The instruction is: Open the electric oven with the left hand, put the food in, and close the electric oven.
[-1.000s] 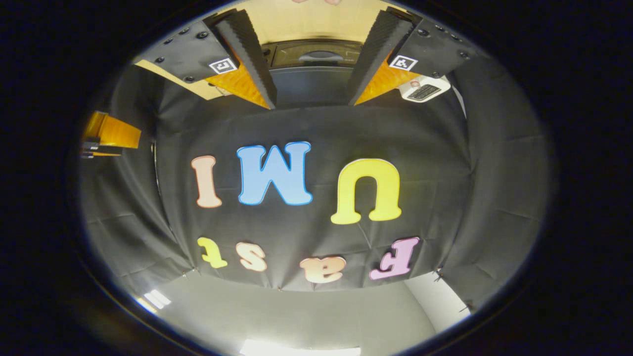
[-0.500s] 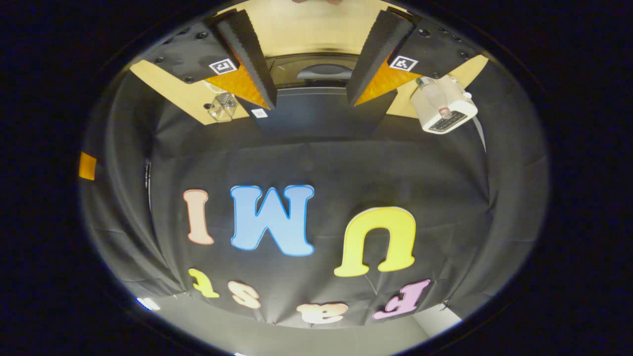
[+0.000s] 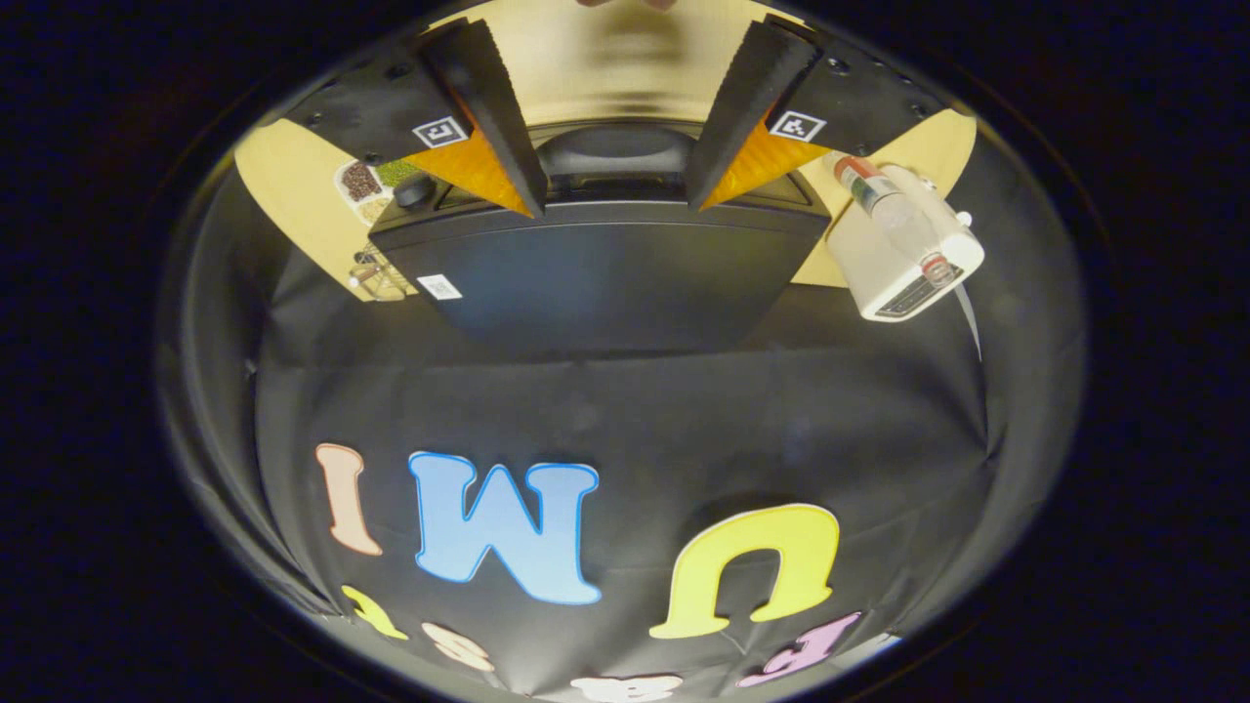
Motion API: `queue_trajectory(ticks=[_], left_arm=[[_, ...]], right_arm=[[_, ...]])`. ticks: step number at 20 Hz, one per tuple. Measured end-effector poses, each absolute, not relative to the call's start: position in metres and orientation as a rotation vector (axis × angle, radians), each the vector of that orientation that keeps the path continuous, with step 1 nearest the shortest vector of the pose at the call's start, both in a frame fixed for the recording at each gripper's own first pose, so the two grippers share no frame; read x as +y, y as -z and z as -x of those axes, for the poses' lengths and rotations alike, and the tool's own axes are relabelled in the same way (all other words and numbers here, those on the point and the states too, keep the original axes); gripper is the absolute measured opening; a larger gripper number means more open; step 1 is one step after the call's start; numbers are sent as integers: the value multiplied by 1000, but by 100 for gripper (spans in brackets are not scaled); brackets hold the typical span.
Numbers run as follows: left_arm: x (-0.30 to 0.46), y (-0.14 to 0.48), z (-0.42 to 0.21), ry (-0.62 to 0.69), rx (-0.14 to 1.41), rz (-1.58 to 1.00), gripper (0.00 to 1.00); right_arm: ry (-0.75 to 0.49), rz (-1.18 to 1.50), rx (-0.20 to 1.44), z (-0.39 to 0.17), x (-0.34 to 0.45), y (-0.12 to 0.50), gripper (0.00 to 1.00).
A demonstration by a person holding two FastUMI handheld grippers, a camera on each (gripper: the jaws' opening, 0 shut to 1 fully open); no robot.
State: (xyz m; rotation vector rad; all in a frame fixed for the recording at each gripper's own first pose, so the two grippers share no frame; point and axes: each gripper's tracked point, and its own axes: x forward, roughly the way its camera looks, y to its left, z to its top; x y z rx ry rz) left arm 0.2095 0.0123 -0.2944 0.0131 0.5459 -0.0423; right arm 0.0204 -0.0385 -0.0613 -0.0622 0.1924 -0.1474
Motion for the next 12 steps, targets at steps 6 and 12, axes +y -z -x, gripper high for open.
queue_trajectory(ticks=[6,12], left_arm=[[12,309,-217,42,555,-39,97],[12,310,-208,49,555,-20,100]], right_arm=[[165,58,213,-23,-43,69,96],[133,57,208,-28,-31,70,96]])
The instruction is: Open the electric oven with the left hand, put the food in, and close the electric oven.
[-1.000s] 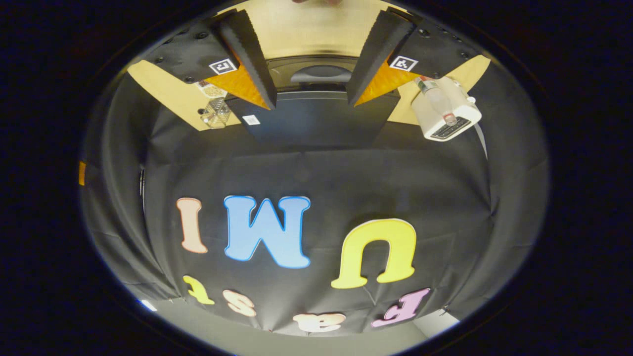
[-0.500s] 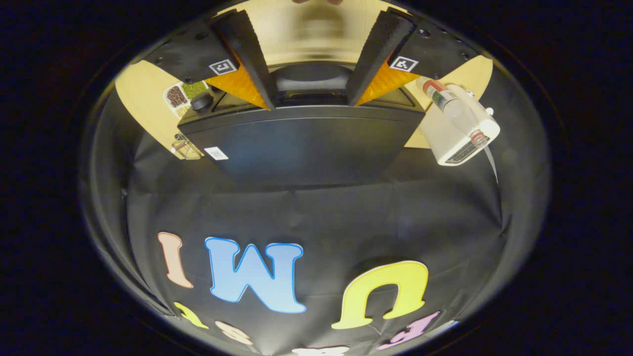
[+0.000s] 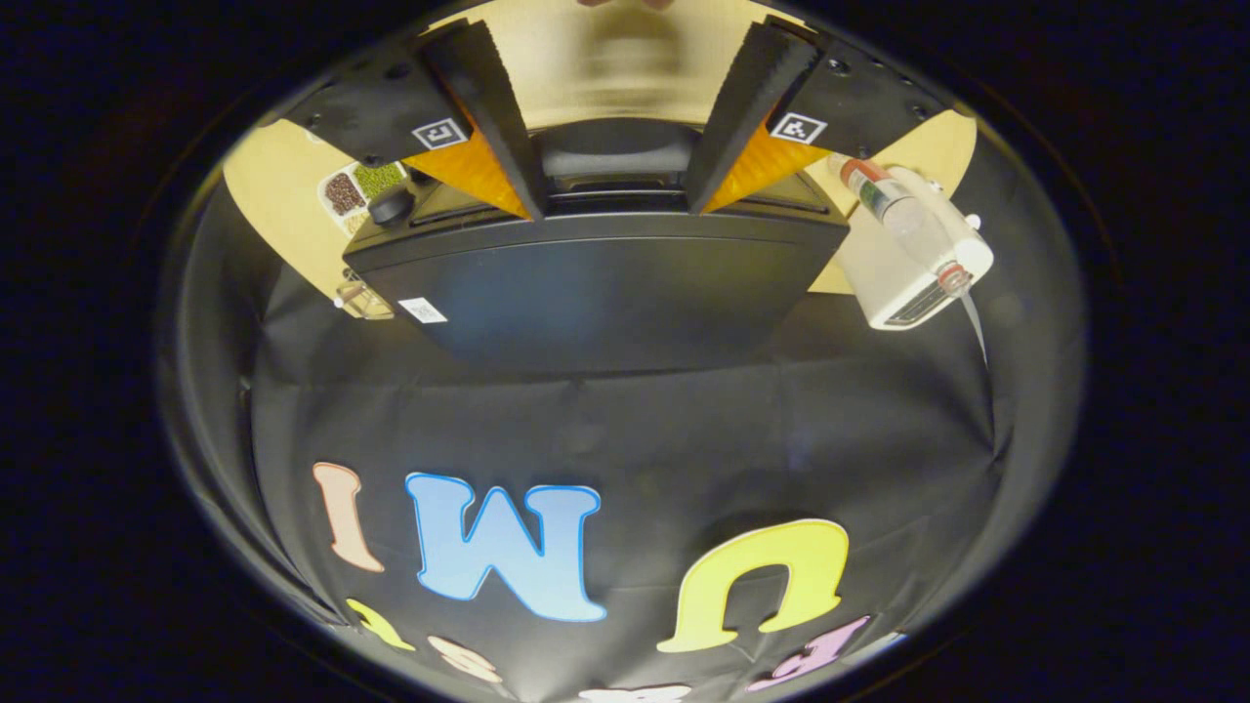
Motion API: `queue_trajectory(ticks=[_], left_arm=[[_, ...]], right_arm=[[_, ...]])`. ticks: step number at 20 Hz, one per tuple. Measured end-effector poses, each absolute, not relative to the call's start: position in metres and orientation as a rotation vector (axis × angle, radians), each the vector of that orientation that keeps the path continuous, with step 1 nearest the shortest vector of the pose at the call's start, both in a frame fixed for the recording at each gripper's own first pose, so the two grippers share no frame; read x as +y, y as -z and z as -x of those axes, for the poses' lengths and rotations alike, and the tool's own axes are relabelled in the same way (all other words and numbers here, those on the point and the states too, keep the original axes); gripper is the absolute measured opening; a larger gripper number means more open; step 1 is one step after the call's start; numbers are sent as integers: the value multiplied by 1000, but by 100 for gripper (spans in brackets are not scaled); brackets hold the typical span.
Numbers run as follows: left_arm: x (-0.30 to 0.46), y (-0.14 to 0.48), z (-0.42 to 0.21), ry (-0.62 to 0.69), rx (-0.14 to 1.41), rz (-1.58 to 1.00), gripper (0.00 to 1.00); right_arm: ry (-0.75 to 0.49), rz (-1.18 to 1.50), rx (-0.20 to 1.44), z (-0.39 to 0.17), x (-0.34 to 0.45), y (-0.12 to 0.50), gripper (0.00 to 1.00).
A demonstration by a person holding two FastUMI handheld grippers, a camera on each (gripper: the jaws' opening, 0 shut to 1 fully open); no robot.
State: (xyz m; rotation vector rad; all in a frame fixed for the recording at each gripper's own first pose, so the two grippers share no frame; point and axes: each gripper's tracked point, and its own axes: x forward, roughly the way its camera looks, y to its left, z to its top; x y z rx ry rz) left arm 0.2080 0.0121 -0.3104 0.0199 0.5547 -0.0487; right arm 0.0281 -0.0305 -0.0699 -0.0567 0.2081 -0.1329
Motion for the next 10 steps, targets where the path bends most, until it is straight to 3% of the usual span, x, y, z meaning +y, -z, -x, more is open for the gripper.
queue_trajectory(ticks=[10], left_arm=[[11,325,-155,55,566,-37,97]], right_arm=[[106,49,204,-21,-29,69,96]])
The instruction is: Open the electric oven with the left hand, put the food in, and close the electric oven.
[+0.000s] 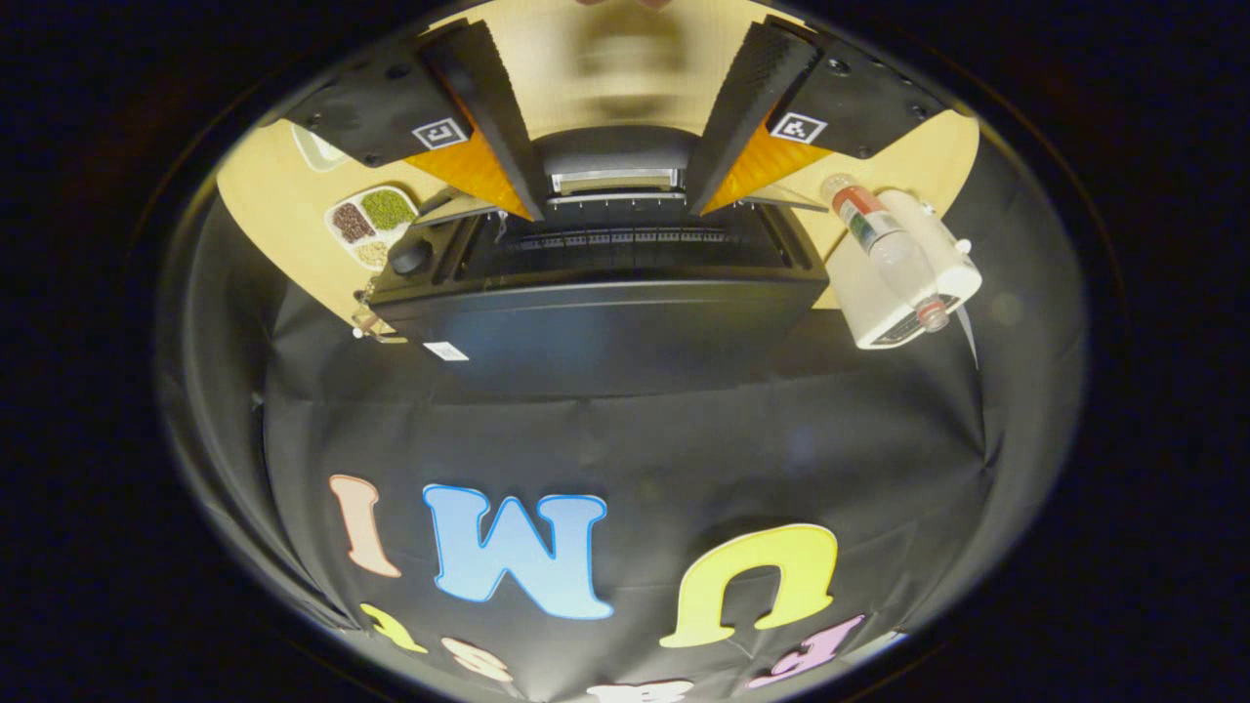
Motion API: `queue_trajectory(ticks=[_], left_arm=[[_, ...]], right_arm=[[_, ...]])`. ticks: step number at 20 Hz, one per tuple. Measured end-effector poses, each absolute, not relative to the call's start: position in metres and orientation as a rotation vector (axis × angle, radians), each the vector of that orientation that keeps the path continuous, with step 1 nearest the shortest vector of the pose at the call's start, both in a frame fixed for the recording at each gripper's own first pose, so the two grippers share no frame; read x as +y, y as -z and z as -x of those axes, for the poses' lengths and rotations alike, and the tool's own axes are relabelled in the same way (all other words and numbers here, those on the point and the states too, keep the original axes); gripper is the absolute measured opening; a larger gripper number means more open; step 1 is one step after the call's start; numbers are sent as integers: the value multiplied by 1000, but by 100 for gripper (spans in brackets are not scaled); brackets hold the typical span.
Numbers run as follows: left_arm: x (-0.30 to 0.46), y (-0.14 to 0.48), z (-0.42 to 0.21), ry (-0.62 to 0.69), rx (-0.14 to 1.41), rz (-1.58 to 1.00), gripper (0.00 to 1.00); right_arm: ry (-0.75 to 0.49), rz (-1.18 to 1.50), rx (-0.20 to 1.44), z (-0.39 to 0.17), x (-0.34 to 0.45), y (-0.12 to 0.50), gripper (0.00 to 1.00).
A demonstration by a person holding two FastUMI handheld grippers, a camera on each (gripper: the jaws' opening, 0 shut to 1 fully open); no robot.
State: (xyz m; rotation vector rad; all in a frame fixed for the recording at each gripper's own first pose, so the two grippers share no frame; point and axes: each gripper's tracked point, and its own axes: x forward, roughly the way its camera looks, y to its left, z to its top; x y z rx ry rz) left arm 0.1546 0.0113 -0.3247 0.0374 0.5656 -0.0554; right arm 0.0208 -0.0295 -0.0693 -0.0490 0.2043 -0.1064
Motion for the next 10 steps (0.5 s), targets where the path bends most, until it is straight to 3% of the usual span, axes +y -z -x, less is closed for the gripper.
queue_trajectory(ticks=[1,2,3,10], left_arm=[[11,328,-148,58,572,-43,100],[11,332,-141,60,579,-45,93],[12,335,-134,61,588,-43,97],[10,368,-95,83,653,-86,100]], right_arm=[[107,49,204,-19,-31,70,96],[108,48,205,-18,-31,70,96],[109,45,207,-16,-32,71,96],[112,43,215,-5,-34,74,96]])
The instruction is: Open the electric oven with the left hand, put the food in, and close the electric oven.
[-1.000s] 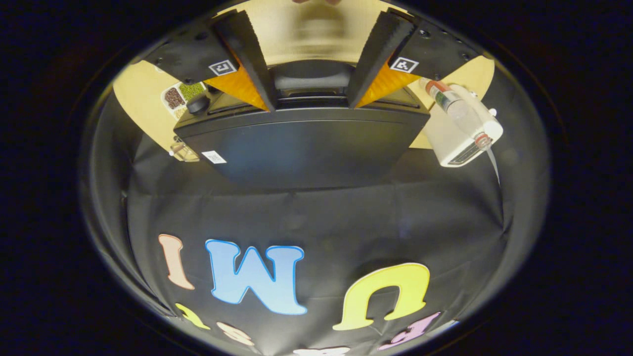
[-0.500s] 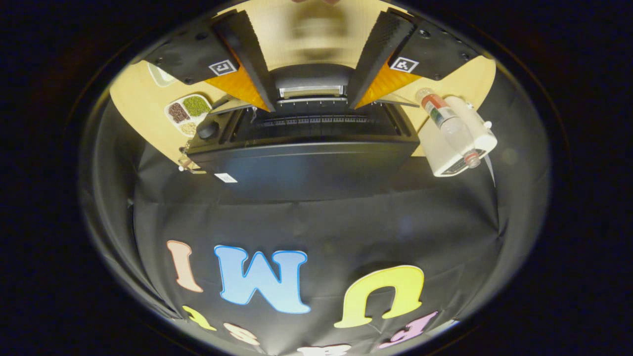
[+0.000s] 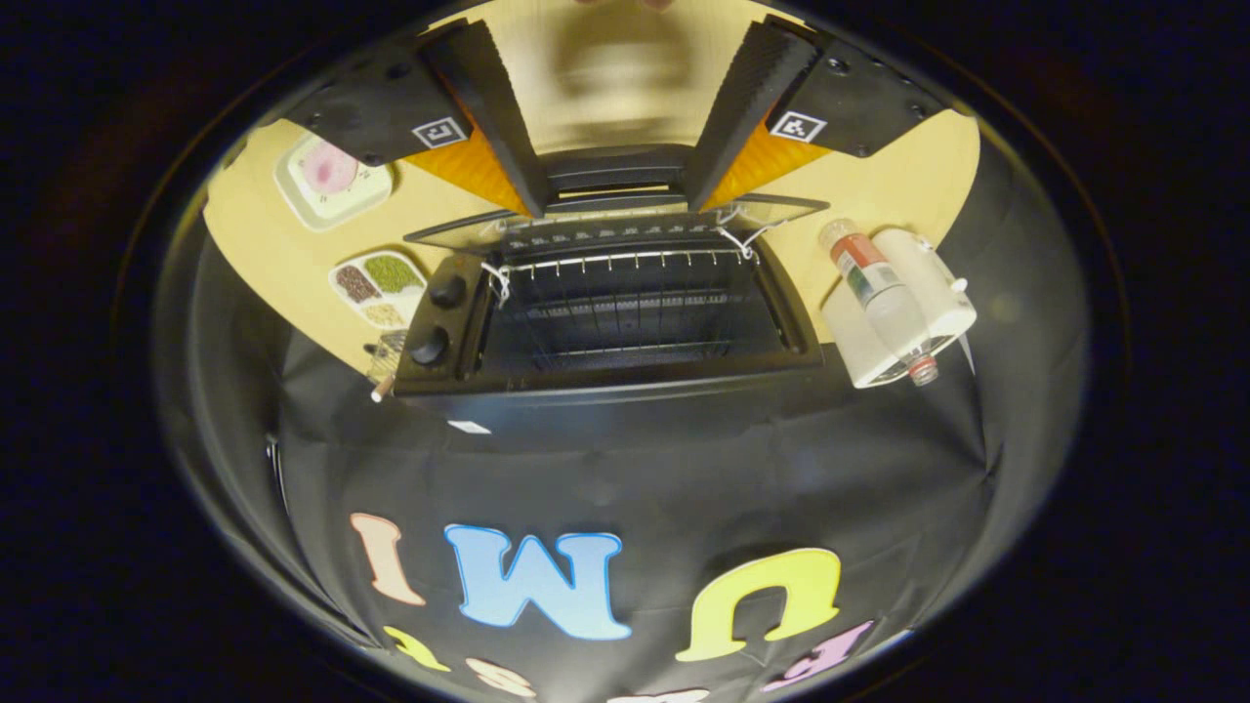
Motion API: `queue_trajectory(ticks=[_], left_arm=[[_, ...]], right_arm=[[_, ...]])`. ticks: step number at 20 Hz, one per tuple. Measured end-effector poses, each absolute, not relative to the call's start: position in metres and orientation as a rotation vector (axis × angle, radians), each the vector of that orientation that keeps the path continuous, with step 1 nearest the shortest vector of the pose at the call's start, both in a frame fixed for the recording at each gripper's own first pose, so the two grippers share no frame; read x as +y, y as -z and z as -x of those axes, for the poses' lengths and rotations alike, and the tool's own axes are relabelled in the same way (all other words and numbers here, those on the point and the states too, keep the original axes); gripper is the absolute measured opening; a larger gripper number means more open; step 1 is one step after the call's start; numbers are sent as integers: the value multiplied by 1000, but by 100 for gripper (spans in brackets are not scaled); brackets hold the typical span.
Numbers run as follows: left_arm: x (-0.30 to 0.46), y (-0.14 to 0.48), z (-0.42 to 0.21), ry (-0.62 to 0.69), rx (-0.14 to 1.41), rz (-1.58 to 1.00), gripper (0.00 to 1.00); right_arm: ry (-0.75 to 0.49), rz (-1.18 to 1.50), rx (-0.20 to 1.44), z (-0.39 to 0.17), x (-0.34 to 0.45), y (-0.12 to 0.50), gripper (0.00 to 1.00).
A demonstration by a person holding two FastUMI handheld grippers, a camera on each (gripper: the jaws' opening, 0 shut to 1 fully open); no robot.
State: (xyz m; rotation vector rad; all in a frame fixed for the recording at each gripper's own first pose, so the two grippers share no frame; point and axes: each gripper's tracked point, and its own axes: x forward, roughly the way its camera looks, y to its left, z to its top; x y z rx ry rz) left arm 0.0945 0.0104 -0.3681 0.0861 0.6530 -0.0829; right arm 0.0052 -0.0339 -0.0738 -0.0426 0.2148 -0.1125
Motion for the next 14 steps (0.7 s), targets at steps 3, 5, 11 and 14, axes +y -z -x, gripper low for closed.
queue_trajectory(ticks=[3,5,11,14], left_arm=[[9,386,-79,87,690,-74,96],[8,406,-67,100,739,-58,96],[23,368,-64,89,663,-63,96],[28,312,-72,98,546,-57,100]], right_arm=[[111,39,225,-2,-33,77,96],[105,31,239,-1,-31,81,96],[106,24,270,7,-33,91,97],[81,-5,331,6,-27,107,97]])
